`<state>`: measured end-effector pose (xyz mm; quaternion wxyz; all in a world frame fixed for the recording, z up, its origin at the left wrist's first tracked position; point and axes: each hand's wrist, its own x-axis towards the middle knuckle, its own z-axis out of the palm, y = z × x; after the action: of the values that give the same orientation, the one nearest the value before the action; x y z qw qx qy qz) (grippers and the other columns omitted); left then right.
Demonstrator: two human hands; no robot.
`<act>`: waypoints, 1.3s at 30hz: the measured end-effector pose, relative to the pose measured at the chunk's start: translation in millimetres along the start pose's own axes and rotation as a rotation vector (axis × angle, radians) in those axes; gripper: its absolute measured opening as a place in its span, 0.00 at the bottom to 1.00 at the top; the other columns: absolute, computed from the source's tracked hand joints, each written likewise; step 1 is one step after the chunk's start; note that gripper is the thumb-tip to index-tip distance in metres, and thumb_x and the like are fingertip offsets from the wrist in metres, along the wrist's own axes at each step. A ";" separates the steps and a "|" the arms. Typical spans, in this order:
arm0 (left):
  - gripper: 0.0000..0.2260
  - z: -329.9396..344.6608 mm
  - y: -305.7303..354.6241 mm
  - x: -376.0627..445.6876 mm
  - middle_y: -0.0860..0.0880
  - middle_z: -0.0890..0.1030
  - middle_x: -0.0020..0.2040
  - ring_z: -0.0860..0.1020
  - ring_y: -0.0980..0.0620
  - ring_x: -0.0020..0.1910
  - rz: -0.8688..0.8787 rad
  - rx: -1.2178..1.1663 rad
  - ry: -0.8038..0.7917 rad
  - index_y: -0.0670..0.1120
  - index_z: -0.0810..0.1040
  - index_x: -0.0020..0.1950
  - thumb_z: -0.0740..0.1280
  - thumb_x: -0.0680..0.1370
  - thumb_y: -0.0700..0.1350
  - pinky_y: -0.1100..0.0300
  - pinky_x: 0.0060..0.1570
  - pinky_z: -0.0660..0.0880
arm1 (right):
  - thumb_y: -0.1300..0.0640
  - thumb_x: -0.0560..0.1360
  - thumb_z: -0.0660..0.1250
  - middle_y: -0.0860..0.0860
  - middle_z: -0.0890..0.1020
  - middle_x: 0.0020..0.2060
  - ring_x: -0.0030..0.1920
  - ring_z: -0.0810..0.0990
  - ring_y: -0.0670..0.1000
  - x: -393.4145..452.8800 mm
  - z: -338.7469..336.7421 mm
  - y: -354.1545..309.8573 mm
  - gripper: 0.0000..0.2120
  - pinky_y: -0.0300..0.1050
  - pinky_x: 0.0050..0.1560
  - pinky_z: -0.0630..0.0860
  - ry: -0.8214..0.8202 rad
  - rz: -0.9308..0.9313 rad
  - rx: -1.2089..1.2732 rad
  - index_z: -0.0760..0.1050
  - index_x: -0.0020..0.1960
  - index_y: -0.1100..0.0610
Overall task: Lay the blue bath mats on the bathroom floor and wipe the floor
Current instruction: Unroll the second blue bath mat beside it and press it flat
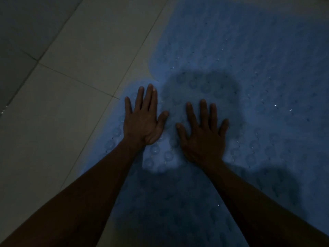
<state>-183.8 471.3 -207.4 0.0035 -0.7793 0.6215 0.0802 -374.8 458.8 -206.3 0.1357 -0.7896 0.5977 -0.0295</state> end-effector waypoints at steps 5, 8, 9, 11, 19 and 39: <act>0.32 2.3 -1.6 1.2 0.51 0.44 0.82 0.41 0.47 0.80 0.019 -0.009 0.010 0.51 0.45 0.82 0.43 0.82 0.65 0.35 0.75 0.42 | 0.33 0.80 0.48 0.49 0.47 0.81 0.80 0.43 0.56 1.7 3.6 1.7 0.31 0.69 0.75 0.46 0.013 -0.006 -0.015 0.47 0.80 0.40; 0.30 0.9 -1.7 1.0 0.52 0.44 0.82 0.41 0.47 0.80 0.013 -0.018 -0.006 0.55 0.44 0.82 0.43 0.82 0.65 0.34 0.74 0.42 | 0.33 0.81 0.47 0.49 0.46 0.81 0.80 0.42 0.56 1.6 4.6 3.2 0.30 0.70 0.74 0.45 -0.005 -0.018 -0.009 0.47 0.80 0.39; 0.30 0.4 -1.8 0.6 0.52 0.43 0.82 0.41 0.47 0.80 0.007 -0.021 -0.014 0.56 0.44 0.82 0.42 0.82 0.65 0.34 0.74 0.41 | 0.33 0.81 0.46 0.49 0.46 0.81 0.80 0.42 0.56 1.3 5.1 3.2 0.30 0.70 0.74 0.45 -0.007 -0.020 -0.017 0.46 0.80 0.38; 0.29 -1.4 -1.2 0.4 0.53 0.42 0.82 0.39 0.48 0.80 -0.001 -0.021 -0.032 0.57 0.42 0.81 0.41 0.82 0.65 0.33 0.74 0.40 | 0.33 0.81 0.46 0.50 0.46 0.81 0.80 0.43 0.57 1.2 5.3 3.1 0.29 0.70 0.74 0.45 -0.002 -0.021 -0.017 0.48 0.80 0.38; 0.28 -7.5 5.9 -60.6 0.52 0.38 0.81 0.35 0.47 0.79 -0.109 -0.112 -0.094 0.63 0.39 0.80 0.41 0.82 0.67 0.29 0.71 0.39 | 0.37 0.82 0.46 0.48 0.44 0.81 0.80 0.41 0.57 -32.1 0.7 -17.3 0.28 0.71 0.74 0.46 -0.065 0.048 0.044 0.45 0.80 0.39; 0.28 6.6 -13.9 -139.8 0.52 0.41 0.82 0.38 0.45 0.80 -0.110 -0.016 -0.043 0.62 0.44 0.81 0.46 0.82 0.66 0.27 0.70 0.45 | 0.35 0.81 0.48 0.52 0.46 0.81 0.80 0.41 0.59 -113.8 22.1 -36.5 0.31 0.71 0.74 0.45 -0.030 -0.080 -0.045 0.48 0.81 0.43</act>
<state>-201.1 610.5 -197.1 0.0151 -0.8105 0.5766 0.1018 -368.3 580.1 -205.3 0.1254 -0.8160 0.5642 -0.0096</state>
